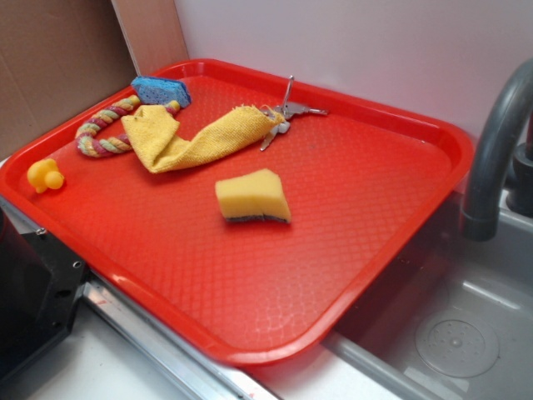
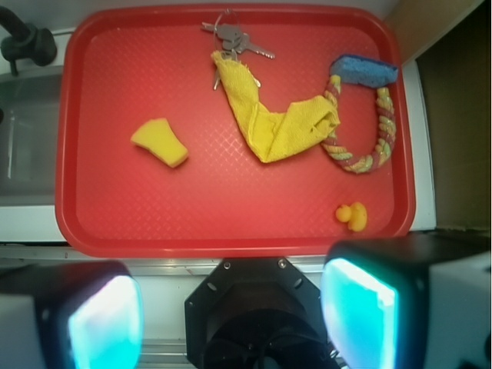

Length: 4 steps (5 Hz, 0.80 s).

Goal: Grab the silver keys.

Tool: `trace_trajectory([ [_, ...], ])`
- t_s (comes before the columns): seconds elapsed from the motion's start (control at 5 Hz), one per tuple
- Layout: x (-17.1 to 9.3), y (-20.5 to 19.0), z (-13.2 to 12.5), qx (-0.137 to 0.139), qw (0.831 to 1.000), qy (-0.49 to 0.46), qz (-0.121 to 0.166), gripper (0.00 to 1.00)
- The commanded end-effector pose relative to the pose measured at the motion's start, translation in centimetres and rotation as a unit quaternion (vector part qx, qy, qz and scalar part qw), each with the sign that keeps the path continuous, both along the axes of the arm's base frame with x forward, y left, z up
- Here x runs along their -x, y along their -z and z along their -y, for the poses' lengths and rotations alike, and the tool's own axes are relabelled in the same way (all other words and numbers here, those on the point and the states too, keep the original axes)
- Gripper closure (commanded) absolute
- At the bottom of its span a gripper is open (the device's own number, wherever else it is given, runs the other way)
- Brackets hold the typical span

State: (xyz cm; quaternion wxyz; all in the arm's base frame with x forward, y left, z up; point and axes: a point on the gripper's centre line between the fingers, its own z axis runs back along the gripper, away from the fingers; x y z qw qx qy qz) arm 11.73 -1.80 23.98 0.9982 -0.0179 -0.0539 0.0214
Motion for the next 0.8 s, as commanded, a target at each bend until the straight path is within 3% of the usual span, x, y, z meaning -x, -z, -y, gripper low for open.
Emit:
trace_trajectory([
  [0.0, -10.2, 3.9, 0.5, -0.067, 0.987, -0.078, 0.122, 0.00],
  [0.2, -13.3, 7.1, -0.7, -0.077, 0.984, -0.102, 0.125, 0.00],
  [0.6, -13.3, 7.1, -0.7, -0.077, 0.984, -0.102, 0.125, 0.00],
])
